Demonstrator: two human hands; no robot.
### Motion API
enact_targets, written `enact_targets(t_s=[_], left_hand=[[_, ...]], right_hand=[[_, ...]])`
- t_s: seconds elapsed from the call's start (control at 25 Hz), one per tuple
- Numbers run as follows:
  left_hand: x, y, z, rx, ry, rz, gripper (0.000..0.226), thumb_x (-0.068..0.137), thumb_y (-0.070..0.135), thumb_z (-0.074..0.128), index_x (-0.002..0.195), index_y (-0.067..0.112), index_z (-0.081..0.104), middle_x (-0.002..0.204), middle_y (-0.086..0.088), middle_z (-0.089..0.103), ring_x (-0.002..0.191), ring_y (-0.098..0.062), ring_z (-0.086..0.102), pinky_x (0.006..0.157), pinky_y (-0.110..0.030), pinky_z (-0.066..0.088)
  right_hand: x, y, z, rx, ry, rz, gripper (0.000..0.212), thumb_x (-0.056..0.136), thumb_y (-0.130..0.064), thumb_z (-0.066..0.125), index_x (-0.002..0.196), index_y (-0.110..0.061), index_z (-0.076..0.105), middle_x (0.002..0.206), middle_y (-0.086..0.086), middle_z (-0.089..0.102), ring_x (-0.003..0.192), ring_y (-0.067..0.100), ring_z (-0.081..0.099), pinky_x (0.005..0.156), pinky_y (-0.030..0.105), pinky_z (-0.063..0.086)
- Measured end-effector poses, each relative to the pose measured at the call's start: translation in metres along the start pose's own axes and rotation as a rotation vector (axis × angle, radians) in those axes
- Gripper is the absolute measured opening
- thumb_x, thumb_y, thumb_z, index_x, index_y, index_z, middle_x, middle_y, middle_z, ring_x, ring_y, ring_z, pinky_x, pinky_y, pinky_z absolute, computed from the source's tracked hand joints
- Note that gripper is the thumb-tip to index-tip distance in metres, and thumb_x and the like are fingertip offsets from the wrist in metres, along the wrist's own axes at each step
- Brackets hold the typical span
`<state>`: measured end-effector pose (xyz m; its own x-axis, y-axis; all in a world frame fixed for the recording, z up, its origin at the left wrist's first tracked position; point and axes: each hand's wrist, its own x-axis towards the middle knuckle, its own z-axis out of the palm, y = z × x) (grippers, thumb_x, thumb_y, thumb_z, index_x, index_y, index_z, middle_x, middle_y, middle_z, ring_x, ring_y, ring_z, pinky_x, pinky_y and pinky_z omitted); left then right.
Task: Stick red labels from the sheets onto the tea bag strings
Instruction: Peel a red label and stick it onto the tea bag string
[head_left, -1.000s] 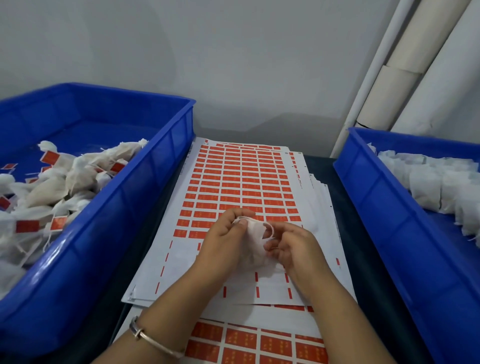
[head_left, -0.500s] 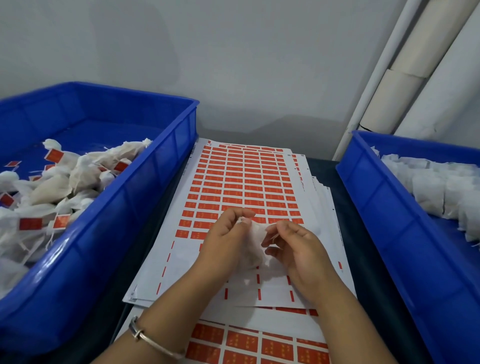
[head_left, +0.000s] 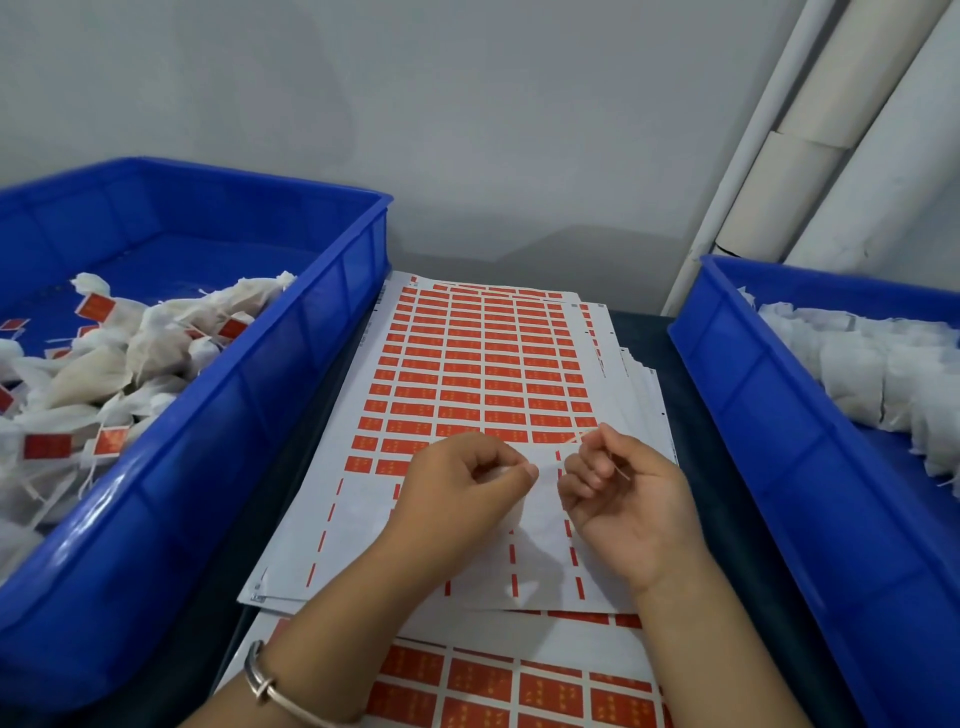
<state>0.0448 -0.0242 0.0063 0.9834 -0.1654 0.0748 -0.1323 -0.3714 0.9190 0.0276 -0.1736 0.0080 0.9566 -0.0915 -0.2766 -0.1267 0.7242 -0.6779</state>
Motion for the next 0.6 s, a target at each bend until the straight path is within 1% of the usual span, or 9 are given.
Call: enact_targets(t_s=[0.08, 0.12, 0.2, 0.28, 0.36, 0.44, 0.48, 0.52, 0.6], left_hand=[[-0.003, 0.001, 0.001, -0.019, 0.009, -0.005, 0.023, 0.081, 0.027, 0.068, 0.059, 0.028, 0.064, 0.072, 0.024, 0.062, 0.074, 0.008, 0.057, 0.048, -0.004, 0.043], [-0.003, 0.002, 0.001, -0.038, 0.002, -0.017, 0.025, 0.081, 0.025, 0.068, 0.057, 0.028, 0.064, 0.071, 0.022, 0.063, 0.074, 0.007, 0.057, 0.049, -0.006, 0.044], [-0.004, 0.004, -0.002, -0.102, -0.058, -0.052, 0.027, 0.08, 0.021, 0.069, 0.054, 0.028, 0.066, 0.071, 0.019, 0.064, 0.076, 0.002, 0.059, 0.058, -0.013, 0.044], [-0.003, 0.005, -0.005, -0.222, -0.129, -0.099, 0.028, 0.08, 0.017, 0.07, 0.054, 0.027, 0.07, 0.071, 0.015, 0.066, 0.08, -0.007, 0.061, 0.066, -0.018, 0.043], [-0.003, 0.006, -0.008, -0.386, -0.173, -0.161, 0.028, 0.081, 0.011, 0.068, 0.058, 0.026, 0.074, 0.077, 0.012, 0.07, 0.091, -0.01, 0.061, 0.07, -0.021, 0.041], [-0.002, 0.006, -0.009, -0.571, -0.198, -0.213, 0.026, 0.082, 0.009, 0.065, 0.066, 0.026, 0.076, 0.088, 0.01, 0.072, 0.098, -0.01, 0.061, 0.074, -0.021, 0.043], [-0.002, 0.006, -0.01, -0.652, -0.195, -0.241, 0.023, 0.083, 0.011, 0.065, 0.071, 0.028, 0.077, 0.091, 0.011, 0.072, 0.098, -0.011, 0.062, 0.075, -0.022, 0.045], [-0.001, 0.006, -0.012, -0.711, -0.181, -0.266, 0.019, 0.081, 0.016, 0.067, 0.076, 0.031, 0.077, 0.092, 0.014, 0.072, 0.096, -0.011, 0.063, 0.074, -0.022, 0.048], [0.001, 0.005, -0.013, -0.756, -0.165, -0.29, 0.012, 0.073, 0.03, 0.07, 0.082, 0.037, 0.075, 0.094, 0.017, 0.071, 0.093, -0.011, 0.066, 0.073, -0.024, 0.054]], right_hand=[[0.002, -0.001, -0.001, 0.104, 0.011, 0.033, 0.015, 0.07, -0.017, 0.065, 0.07, -0.003, 0.072, 0.053, 0.004, 0.048, 0.043, 0.01, 0.042, 0.045, 0.02, 0.043], [0.002, -0.002, 0.0, 0.088, 0.022, 0.029, 0.016, 0.07, -0.017, 0.064, 0.07, -0.003, 0.072, 0.053, 0.005, 0.048, 0.043, 0.009, 0.043, 0.045, 0.02, 0.043], [0.001, 0.0, 0.001, -0.012, 0.054, 0.01, 0.016, 0.074, -0.018, 0.064, 0.074, -0.004, 0.071, 0.054, 0.005, 0.05, 0.044, 0.01, 0.044, 0.045, 0.019, 0.044], [0.002, 0.005, 0.001, -0.085, 0.091, 0.027, 0.015, 0.082, -0.02, 0.062, 0.079, -0.006, 0.068, 0.055, 0.004, 0.051, 0.045, 0.009, 0.046, 0.046, 0.02, 0.043], [0.003, 0.011, 0.002, -0.069, 0.098, 0.079, 0.017, 0.085, -0.024, 0.06, 0.079, -0.009, 0.067, 0.056, 0.002, 0.052, 0.046, 0.009, 0.047, 0.045, 0.02, 0.043], [0.004, 0.014, 0.003, -0.031, 0.104, 0.104, 0.018, 0.088, -0.03, 0.06, 0.086, -0.014, 0.069, 0.066, 0.002, 0.062, 0.052, 0.009, 0.055, 0.048, 0.021, 0.047], [0.005, 0.013, 0.003, -0.061, 0.129, 0.084, 0.019, 0.089, -0.035, 0.059, 0.094, -0.02, 0.07, 0.077, 0.002, 0.069, 0.063, 0.009, 0.062, 0.054, 0.023, 0.05], [0.006, 0.014, 0.002, -0.175, 0.179, 0.037, 0.021, 0.089, -0.042, 0.058, 0.1, -0.027, 0.068, 0.088, -0.002, 0.071, 0.076, 0.011, 0.066, 0.059, 0.024, 0.051], [0.004, 0.015, 0.003, -0.597, 0.262, -0.13, 0.028, 0.084, -0.061, 0.05, 0.105, -0.043, 0.059, 0.099, -0.016, 0.067, 0.092, 0.01, 0.064, 0.064, 0.022, 0.049]])
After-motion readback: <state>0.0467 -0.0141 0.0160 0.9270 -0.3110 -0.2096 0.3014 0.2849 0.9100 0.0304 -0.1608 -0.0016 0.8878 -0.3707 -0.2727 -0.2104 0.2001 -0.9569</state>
